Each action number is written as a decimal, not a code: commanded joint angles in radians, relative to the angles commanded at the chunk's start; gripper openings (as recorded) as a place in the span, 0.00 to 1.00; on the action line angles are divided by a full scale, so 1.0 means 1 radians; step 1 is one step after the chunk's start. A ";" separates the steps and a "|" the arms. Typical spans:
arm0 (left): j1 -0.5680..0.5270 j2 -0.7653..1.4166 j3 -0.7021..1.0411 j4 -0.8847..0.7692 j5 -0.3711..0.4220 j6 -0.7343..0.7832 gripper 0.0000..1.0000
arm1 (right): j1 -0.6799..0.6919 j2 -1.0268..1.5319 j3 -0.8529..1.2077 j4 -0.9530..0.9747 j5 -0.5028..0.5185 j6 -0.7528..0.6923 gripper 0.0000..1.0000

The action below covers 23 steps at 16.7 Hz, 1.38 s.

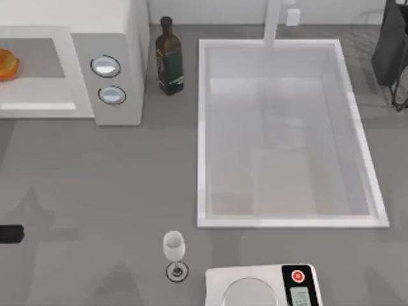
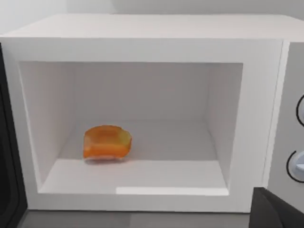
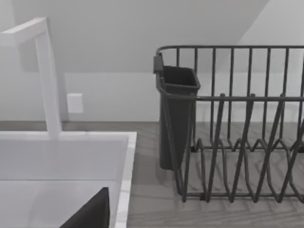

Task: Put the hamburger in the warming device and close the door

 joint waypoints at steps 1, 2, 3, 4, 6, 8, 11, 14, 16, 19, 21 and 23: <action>0.021 0.016 -0.003 0.019 0.021 0.000 0.00 | 0.000 0.000 0.000 0.000 0.000 0.000 1.00; 0.036 0.027 -0.006 0.033 0.036 0.000 0.00 | 0.000 0.000 0.000 0.000 0.000 0.000 1.00; 0.043 0.031 -0.006 0.038 0.043 0.000 0.00 | 0.000 0.000 0.000 0.000 0.000 0.000 1.00; 0.043 0.031 -0.006 0.038 0.043 0.000 0.00 | 0.000 0.000 0.000 0.000 0.000 0.000 1.00; 0.040 0.031 -0.002 0.036 0.039 0.001 0.00 | 0.000 0.000 0.000 0.000 0.000 0.000 1.00; 0.050 0.042 0.009 0.028 0.044 0.010 0.00 | 0.000 0.000 0.000 0.000 0.000 0.000 1.00; 0.131 0.138 0.102 -0.036 0.081 0.079 0.00 | 0.000 0.000 0.000 0.000 0.000 0.000 1.00; 0.270 0.328 0.278 -0.150 0.150 0.196 0.00 | 0.000 0.000 0.000 0.000 0.000 0.000 1.00; 0.384 0.504 0.430 -0.247 0.207 0.290 0.00 | 0.000 0.000 0.000 0.000 0.000 0.000 1.00; 0.565 0.816 0.687 -0.407 0.303 0.443 0.00 | 0.000 0.000 0.000 0.000 0.000 0.000 1.00; 0.680 1.033 0.859 -0.515 0.371 0.548 0.00 | 0.000 0.000 0.000 0.000 0.000 0.000 1.00; 0.785 1.236 1.022 -0.617 0.439 0.649 0.00 | 0.000 0.000 0.000 0.000 0.000 0.000 1.00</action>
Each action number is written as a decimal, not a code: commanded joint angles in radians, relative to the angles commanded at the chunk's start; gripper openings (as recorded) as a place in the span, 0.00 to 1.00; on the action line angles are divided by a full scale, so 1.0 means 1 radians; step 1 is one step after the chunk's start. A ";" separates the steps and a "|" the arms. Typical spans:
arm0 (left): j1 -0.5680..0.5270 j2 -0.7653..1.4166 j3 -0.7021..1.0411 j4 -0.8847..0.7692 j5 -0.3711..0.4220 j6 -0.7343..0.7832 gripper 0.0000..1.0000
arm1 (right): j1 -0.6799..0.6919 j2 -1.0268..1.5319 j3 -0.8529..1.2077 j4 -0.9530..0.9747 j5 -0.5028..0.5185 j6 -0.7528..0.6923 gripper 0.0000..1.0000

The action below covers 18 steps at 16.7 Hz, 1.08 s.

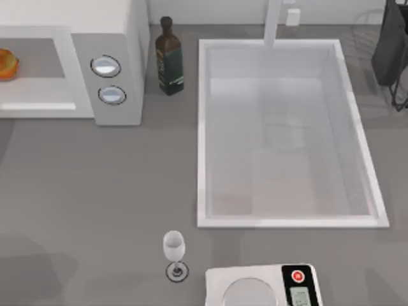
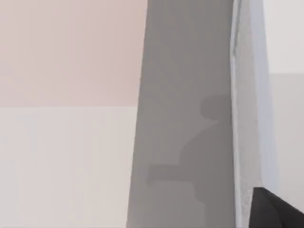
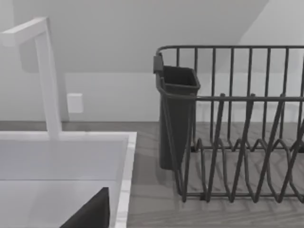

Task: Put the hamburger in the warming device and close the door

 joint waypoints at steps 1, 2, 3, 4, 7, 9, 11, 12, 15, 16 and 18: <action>0.047 0.092 0.077 -0.047 0.033 0.048 0.00 | 0.000 0.000 0.000 0.000 0.000 0.000 1.00; 0.089 0.174 0.148 -0.091 0.065 0.093 0.00 | 0.000 0.000 0.000 0.000 0.000 0.000 1.00; 0.126 0.246 0.213 -0.131 0.095 0.135 0.00 | 0.000 0.000 0.000 0.000 0.000 0.000 1.00; 0.159 0.307 0.271 -0.167 0.123 0.172 0.00 | 0.000 0.000 0.000 0.000 0.000 0.000 1.00; 0.225 0.431 0.392 -0.243 0.187 0.253 0.00 | 0.000 0.000 0.000 0.000 0.000 0.000 1.00; 0.242 0.464 0.423 -0.264 0.208 0.277 0.00 | 0.000 0.000 0.000 0.000 0.000 0.000 1.00; 0.243 0.466 0.426 -0.266 0.209 0.279 0.00 | 0.000 0.000 0.000 0.000 0.000 0.000 1.00; 0.243 0.466 0.426 -0.266 0.209 0.279 0.00 | 0.000 0.000 0.000 0.000 0.000 0.000 1.00; 0.239 0.464 0.422 -0.261 0.206 0.278 0.00 | 0.000 0.000 0.000 0.000 0.000 0.000 1.00; 0.239 0.468 0.413 -0.251 0.206 0.278 0.00 | 0.000 0.000 0.000 0.000 0.000 0.000 1.00; 0.239 0.483 0.378 -0.203 0.206 0.278 0.00 | 0.000 0.000 0.000 0.000 0.000 0.000 1.00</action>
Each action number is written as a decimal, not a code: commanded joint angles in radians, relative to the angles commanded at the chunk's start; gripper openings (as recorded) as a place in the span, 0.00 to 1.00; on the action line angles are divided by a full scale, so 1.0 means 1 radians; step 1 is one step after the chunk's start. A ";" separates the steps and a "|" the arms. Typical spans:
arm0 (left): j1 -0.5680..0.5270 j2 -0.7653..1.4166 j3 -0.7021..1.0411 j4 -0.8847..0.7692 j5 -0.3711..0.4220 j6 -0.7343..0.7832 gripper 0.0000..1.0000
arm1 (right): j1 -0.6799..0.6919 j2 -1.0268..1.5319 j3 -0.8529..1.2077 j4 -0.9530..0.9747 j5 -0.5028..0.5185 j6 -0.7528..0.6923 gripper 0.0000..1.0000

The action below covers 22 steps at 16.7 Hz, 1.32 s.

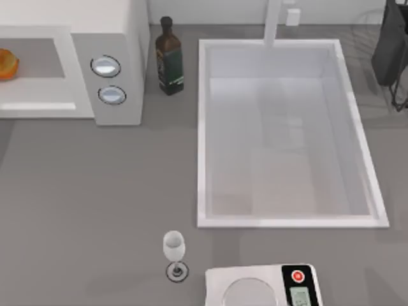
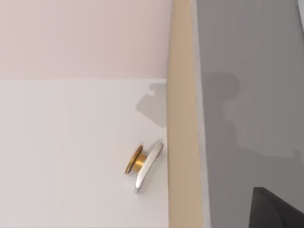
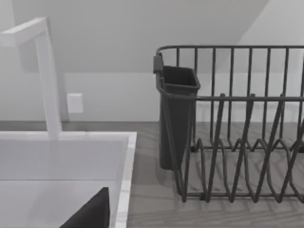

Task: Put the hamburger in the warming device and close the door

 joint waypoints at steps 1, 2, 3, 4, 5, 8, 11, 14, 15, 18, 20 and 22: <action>0.000 0.010 -0.024 0.035 0.000 0.000 0.00 | 0.000 0.000 0.000 0.000 0.000 0.000 1.00; 0.000 0.020 -0.050 0.074 0.000 0.000 0.00 | 0.000 0.000 0.000 0.000 0.000 0.000 1.00; 0.001 0.032 -0.076 0.116 0.001 0.000 0.00 | 0.000 0.000 0.000 0.000 0.000 0.000 1.00; 0.001 0.044 -0.103 0.158 0.001 0.001 0.00 | 0.000 0.000 0.000 0.000 0.000 0.000 1.00; 0.002 0.057 -0.129 0.199 0.002 0.002 0.00 | 0.000 0.000 0.000 0.000 0.000 0.000 1.00; 0.006 0.092 -0.197 0.292 0.005 0.005 0.00 | 0.000 0.000 0.000 0.000 0.000 0.000 1.00; 0.007 0.103 -0.217 0.319 0.005 0.006 0.00 | 0.000 0.000 0.000 0.000 0.000 0.000 1.00; 0.003 0.099 -0.216 0.316 0.006 0.005 0.00 | 0.000 0.000 0.000 0.000 0.000 0.000 1.00; 0.000 0.096 -0.219 0.319 0.004 0.002 0.00 | 0.000 0.000 0.000 0.000 0.000 0.000 1.00; -0.044 0.030 -0.288 0.367 -0.018 -0.046 0.00 | 0.000 0.000 0.000 0.000 0.000 0.000 1.00; -0.075 -0.037 -0.377 0.399 -0.033 -0.080 0.00 | 0.000 0.000 0.000 0.000 0.000 0.000 1.00; -0.104 -0.107 -0.480 0.430 -0.046 -0.112 0.00 | 0.000 0.000 0.000 0.000 0.000 0.000 1.00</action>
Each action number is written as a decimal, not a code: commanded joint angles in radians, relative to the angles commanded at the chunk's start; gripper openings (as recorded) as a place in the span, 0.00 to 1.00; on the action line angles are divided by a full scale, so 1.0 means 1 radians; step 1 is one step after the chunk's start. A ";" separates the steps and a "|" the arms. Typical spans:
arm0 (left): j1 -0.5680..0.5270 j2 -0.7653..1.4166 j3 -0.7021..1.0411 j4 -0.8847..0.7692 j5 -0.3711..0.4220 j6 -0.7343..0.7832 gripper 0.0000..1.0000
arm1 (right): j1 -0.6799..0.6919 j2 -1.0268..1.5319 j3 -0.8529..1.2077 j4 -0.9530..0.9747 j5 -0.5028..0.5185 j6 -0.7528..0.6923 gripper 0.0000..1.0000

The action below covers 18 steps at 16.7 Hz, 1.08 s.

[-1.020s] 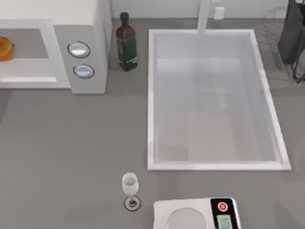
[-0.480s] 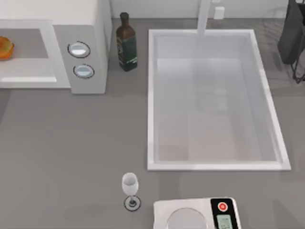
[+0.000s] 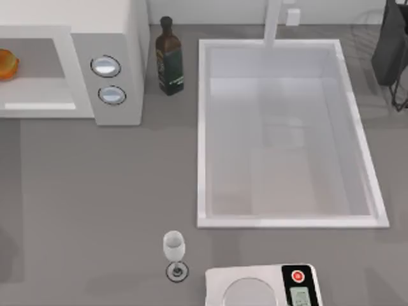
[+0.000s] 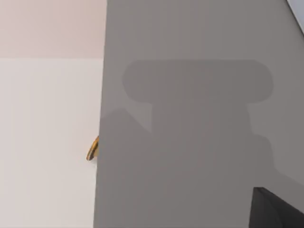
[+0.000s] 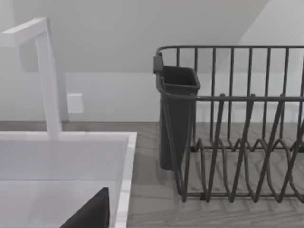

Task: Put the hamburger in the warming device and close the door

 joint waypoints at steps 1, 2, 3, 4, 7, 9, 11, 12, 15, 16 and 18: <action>-0.016 -0.033 -0.045 0.019 -0.007 -0.019 0.00 | 0.000 0.000 0.000 0.000 0.000 0.000 1.00; -0.034 -0.064 -0.081 0.039 -0.015 -0.039 0.00 | 0.000 0.000 0.000 0.000 0.000 0.000 1.00; -0.050 -0.088 -0.105 0.058 -0.024 -0.057 0.00 | 0.000 0.000 0.000 0.000 0.000 0.000 1.00; -0.062 -0.102 -0.119 0.070 -0.030 -0.069 0.00 | 0.000 0.000 0.000 0.000 0.000 0.000 1.00; -0.065 -0.105 -0.122 0.074 -0.032 -0.072 0.00 | 0.000 0.000 0.000 0.000 0.000 0.000 1.00; -0.061 -0.104 -0.126 0.071 -0.030 -0.074 0.00 | 0.000 0.000 0.000 0.000 0.000 0.000 1.00; -0.098 -0.140 -0.160 0.085 -0.054 -0.109 0.00 | 0.000 0.000 0.000 0.000 0.000 0.000 1.00; -0.126 -0.168 -0.187 0.097 -0.072 -0.136 0.00 | 0.000 0.000 0.000 0.000 0.000 0.000 1.00; -0.215 -0.269 -0.268 0.124 -0.125 -0.221 0.00 | 0.000 0.000 0.000 0.000 0.000 0.000 1.00; -0.251 -0.303 -0.295 0.134 -0.140 -0.249 0.00 | 0.000 0.000 0.000 0.000 0.000 0.000 1.00; -0.314 -0.365 -0.352 0.153 -0.172 -0.307 0.00 | 0.000 0.000 0.000 0.000 0.000 0.000 1.00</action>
